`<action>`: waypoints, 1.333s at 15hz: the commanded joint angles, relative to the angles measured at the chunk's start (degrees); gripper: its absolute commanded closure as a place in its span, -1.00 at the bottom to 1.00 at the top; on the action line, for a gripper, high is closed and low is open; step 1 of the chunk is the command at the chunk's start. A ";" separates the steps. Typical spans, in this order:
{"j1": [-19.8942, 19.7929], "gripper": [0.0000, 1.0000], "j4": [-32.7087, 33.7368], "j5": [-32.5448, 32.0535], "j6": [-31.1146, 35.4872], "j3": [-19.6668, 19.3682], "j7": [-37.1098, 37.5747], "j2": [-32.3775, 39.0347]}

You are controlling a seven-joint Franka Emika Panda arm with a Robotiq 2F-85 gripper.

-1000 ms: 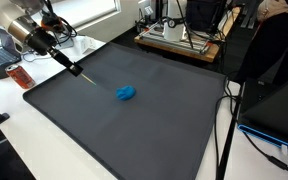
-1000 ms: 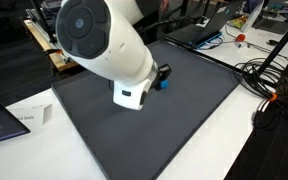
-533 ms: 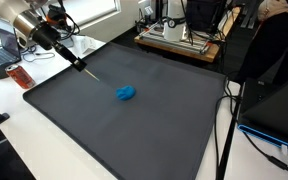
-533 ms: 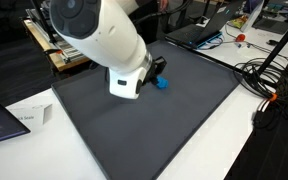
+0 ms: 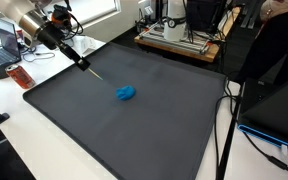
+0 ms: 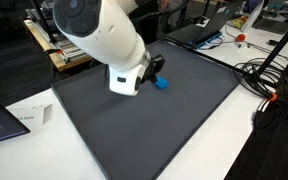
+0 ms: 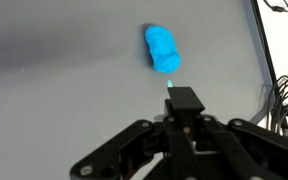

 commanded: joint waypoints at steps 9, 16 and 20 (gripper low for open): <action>0.84 0.94 -9.06 13.93 3.79 -4.45 -11.23 -1.58; 2.02 0.94 -19.37 19.70 14.19 -5.63 -21.12 -4.15; 2.41 0.94 -28.80 25.14 23.90 -5.01 -28.10 -8.37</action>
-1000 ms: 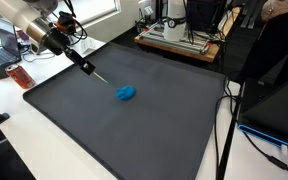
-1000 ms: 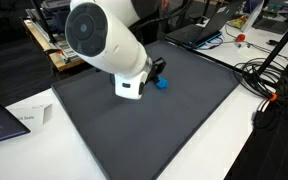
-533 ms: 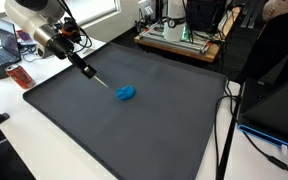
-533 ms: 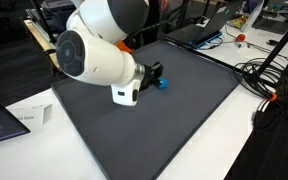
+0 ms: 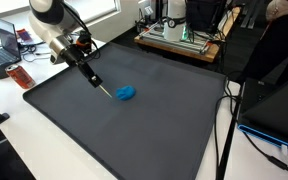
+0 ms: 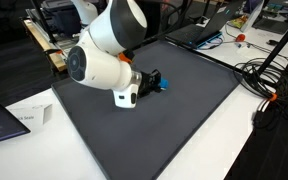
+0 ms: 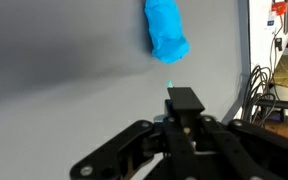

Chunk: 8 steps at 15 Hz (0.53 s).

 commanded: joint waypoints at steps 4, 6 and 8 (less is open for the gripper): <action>2.17 0.94 -18.26 11.36 13.57 -0.79 -12.23 -10.94; 3.34 0.94 -22.52 13.92 15.68 -1.19 -14.98 -13.94; 4.24 0.94 -26.63 18.04 18.37 -1.16 -18.97 -17.08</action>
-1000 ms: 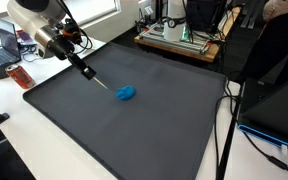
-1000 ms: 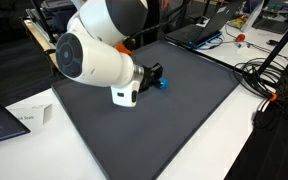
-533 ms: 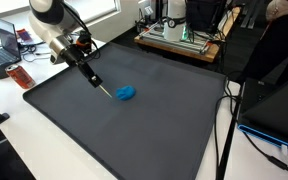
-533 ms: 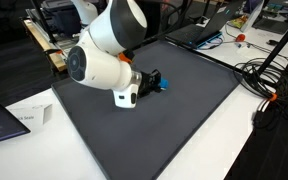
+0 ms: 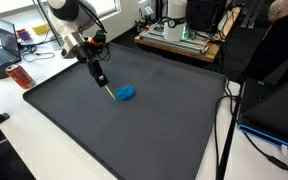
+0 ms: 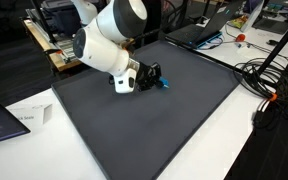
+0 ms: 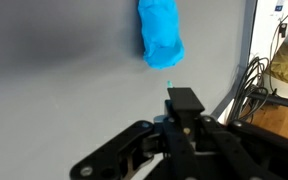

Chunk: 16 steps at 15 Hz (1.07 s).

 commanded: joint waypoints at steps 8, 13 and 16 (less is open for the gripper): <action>10.89 0.94 -20.85 25.52 20.84 -2.80 -25.69 -15.21; 13.65 0.94 -23.42 38.12 29.74 -0.39 -37.96 -16.74; 14.78 0.94 -23.82 46.01 33.88 1.18 -46.34 -17.91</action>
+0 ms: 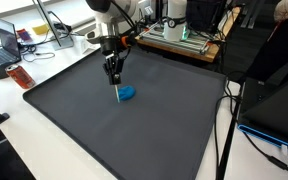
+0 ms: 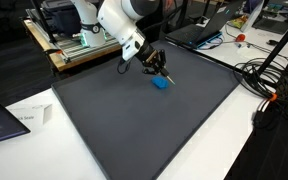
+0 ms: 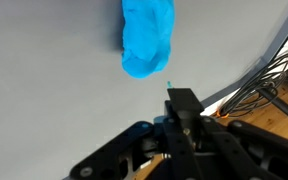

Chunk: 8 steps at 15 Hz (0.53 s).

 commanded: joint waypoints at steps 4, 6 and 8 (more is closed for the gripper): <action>3.79 0.94 -2.15 17.09 9.55 2.49 -19.06 -4.54; 5.71 0.94 -1.96 21.47 12.96 2.75 -24.12 -5.37; 7.89 0.94 -1.73 24.43 16.72 2.85 -27.46 -5.95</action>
